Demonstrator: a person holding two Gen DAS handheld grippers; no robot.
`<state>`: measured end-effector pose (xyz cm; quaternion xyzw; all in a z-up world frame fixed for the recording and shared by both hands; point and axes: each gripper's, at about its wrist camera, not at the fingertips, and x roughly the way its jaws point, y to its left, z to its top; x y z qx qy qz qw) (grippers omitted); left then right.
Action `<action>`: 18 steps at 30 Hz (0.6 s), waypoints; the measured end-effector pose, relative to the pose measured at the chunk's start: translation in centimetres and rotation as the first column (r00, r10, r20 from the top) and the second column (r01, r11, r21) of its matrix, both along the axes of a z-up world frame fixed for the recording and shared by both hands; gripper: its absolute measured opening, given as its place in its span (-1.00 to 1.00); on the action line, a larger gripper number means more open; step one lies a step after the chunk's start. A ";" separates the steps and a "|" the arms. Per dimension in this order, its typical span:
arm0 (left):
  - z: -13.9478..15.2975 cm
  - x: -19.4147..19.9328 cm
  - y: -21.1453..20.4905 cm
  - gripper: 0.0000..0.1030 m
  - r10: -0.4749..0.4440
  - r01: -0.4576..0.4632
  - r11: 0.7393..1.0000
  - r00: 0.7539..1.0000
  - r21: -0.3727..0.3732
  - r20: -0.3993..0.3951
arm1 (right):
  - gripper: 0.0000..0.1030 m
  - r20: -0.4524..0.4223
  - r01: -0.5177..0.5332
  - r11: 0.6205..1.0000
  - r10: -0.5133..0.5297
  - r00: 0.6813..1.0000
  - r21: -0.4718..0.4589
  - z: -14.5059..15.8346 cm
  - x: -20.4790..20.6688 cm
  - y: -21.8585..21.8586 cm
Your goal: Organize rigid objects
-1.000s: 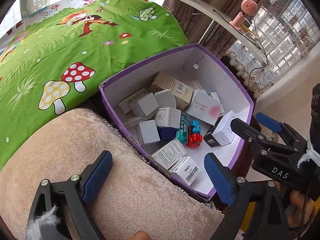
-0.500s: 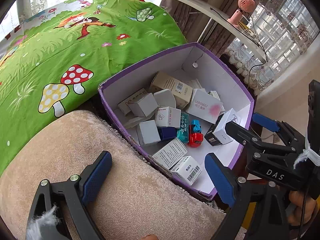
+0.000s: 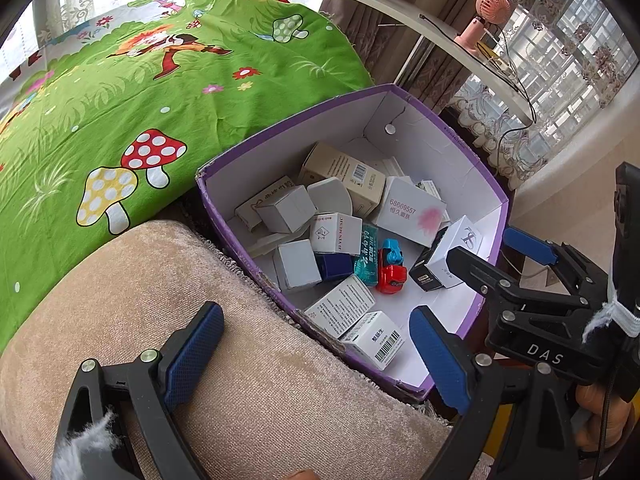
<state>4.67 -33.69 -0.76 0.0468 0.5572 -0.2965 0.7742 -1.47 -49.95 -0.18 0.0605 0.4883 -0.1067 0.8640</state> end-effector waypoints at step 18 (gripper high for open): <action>0.0 0.1 -0.1 0.84 0.000 0.000 1.000 1.000 0.000 -0.001 | 0.75 -0.005 -0.002 1.000 0.002 1.000 0.001 -0.1 0.0 0.1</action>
